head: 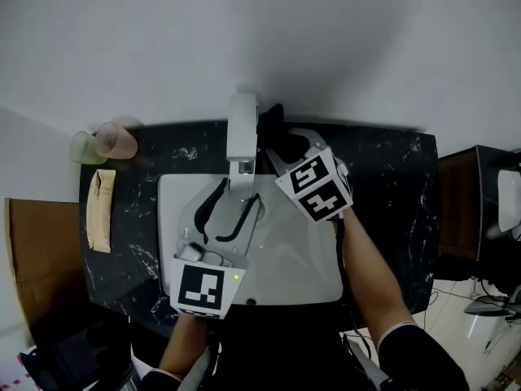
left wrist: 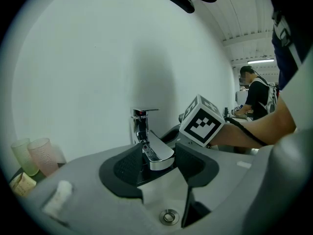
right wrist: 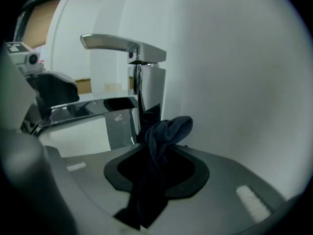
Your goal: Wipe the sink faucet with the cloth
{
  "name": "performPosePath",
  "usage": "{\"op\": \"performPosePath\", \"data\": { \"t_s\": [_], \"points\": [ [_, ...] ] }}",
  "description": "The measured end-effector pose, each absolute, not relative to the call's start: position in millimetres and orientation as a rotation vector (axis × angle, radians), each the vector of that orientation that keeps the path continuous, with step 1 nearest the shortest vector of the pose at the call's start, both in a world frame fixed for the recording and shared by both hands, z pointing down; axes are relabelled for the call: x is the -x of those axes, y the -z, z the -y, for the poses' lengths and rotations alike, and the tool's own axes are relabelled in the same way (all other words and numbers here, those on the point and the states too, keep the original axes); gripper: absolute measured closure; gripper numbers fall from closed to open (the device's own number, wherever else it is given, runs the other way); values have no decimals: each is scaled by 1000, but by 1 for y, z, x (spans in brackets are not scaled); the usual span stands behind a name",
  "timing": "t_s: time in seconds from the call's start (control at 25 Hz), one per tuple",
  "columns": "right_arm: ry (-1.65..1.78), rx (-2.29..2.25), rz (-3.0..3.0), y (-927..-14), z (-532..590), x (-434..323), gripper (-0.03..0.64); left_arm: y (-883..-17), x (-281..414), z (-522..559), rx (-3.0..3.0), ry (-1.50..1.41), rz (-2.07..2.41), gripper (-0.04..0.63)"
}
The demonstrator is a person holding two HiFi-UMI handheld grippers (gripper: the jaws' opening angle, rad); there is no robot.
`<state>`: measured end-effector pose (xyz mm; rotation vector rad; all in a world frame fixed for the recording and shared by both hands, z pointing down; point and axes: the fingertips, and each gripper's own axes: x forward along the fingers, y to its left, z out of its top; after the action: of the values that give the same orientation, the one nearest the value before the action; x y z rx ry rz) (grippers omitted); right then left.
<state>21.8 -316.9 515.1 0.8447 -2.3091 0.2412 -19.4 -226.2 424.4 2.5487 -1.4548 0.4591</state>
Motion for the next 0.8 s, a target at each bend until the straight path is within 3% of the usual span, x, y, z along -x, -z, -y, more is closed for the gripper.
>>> {"op": "performPosePath", "data": {
  "t_s": [0.8],
  "points": [
    [-44, -729, 2359, -475, 322, -17, 517, -427, 17, 227, -2541, -495, 1430, 388]
  ]
}}
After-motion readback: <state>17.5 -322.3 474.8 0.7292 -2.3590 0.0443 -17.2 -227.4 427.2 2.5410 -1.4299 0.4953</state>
